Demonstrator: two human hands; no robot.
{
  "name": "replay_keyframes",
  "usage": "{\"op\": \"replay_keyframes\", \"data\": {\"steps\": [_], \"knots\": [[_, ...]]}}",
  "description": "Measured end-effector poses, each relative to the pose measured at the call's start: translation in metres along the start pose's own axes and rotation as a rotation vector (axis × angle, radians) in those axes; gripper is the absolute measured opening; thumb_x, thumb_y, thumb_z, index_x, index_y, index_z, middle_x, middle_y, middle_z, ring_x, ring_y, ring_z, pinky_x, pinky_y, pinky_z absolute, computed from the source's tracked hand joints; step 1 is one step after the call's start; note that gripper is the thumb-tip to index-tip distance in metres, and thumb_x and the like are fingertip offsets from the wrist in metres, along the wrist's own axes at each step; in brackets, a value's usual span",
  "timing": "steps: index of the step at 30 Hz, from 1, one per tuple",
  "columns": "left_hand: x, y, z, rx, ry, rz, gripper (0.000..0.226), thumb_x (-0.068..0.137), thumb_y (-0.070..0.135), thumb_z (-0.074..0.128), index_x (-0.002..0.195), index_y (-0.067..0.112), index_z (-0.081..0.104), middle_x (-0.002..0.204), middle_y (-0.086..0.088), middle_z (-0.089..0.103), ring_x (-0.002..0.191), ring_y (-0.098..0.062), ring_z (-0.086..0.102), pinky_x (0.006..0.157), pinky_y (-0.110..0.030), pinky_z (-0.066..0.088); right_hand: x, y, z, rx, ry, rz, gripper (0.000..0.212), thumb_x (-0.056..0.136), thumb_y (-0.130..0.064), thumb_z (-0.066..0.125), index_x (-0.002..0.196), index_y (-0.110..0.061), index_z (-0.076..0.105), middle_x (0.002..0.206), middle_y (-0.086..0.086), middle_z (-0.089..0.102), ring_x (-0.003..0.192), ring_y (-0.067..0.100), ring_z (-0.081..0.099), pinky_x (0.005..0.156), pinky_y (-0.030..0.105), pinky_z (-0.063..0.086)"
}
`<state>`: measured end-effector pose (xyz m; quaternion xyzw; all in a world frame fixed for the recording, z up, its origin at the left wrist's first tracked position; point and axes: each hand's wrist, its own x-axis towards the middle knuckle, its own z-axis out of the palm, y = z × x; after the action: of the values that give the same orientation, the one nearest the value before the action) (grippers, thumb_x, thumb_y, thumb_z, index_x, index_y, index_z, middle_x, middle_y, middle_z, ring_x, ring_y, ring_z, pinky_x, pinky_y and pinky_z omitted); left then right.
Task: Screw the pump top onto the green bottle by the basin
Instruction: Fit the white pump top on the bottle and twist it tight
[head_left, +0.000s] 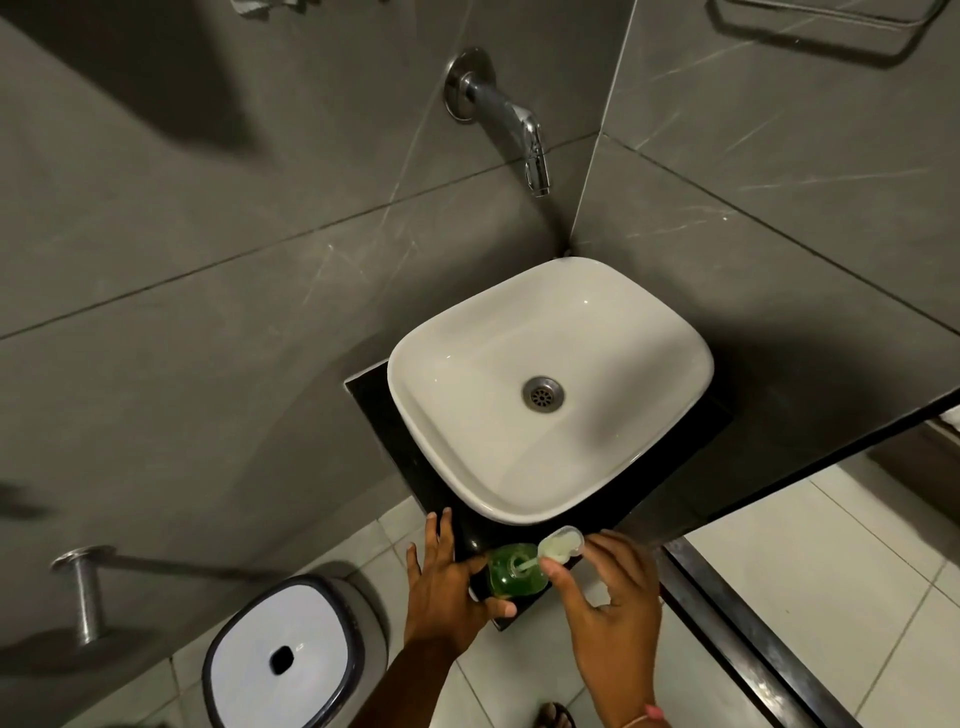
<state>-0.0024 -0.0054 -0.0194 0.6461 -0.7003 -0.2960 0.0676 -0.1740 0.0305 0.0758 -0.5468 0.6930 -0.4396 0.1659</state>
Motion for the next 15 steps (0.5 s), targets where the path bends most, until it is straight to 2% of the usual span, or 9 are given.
{"op": "replay_keyframes", "data": {"steps": [4, 8, 11, 15], "knots": [[-0.001, 0.002, -0.001, 0.000, 0.007, -0.005, 0.067, 0.061, 0.070, 0.069, 0.123, 0.050, 0.053, 0.160, -0.002, -0.017, 0.140, -0.019, -0.032, 0.116, -0.054, -0.010, -0.011, 0.016, 0.016, -0.062, -0.095, -0.056, 0.041, 0.073, -0.055, 0.067, 0.098, -0.023, 0.074, 0.100, -0.018, 0.060, 0.108, 0.017, 0.052, 0.088, 0.047, 0.048], [0.000, 0.001, 0.000, 0.010, 0.010, -0.009, 0.067, 0.061, 0.072, 0.067, 0.122, 0.048, 0.054, 0.160, -0.001, -0.018, 0.139, -0.018, -0.034, 0.116, -0.054, -0.010, -0.013, 0.023, 0.027, -0.179, -0.167, -0.053, 0.038, 0.070, -0.049, 0.075, 0.099, -0.024, 0.074, 0.098, -0.011, 0.064, 0.105, 0.022, 0.055, 0.089, 0.046, 0.048], [0.000, 0.001, 0.000, 0.032, 0.010, -0.008, 0.069, 0.060, 0.076, 0.063, 0.122, 0.046, 0.056, 0.160, -0.002, -0.019, 0.139, -0.019, -0.034, 0.116, -0.054, -0.010, -0.012, 0.023, 0.030, -0.232, -0.177, -0.040, 0.035, 0.068, -0.050, 0.076, 0.094, -0.026, 0.074, 0.095, -0.009, 0.066, 0.104, 0.023, 0.056, 0.090, 0.043, 0.047], [0.001, 0.001, 0.000, 0.060, 0.018, 0.007, 0.069, 0.060, 0.077, 0.062, 0.121, 0.047, 0.055, 0.160, -0.002, -0.017, 0.139, -0.020, -0.034, 0.116, -0.055, -0.009, -0.009, 0.020, 0.033, -0.300, -0.162, 0.012, 0.037, 0.064, -0.062, 0.072, 0.079, -0.028, 0.071, 0.091, -0.009, 0.066, 0.104, 0.020, 0.054, 0.092, 0.041, 0.044]]}}
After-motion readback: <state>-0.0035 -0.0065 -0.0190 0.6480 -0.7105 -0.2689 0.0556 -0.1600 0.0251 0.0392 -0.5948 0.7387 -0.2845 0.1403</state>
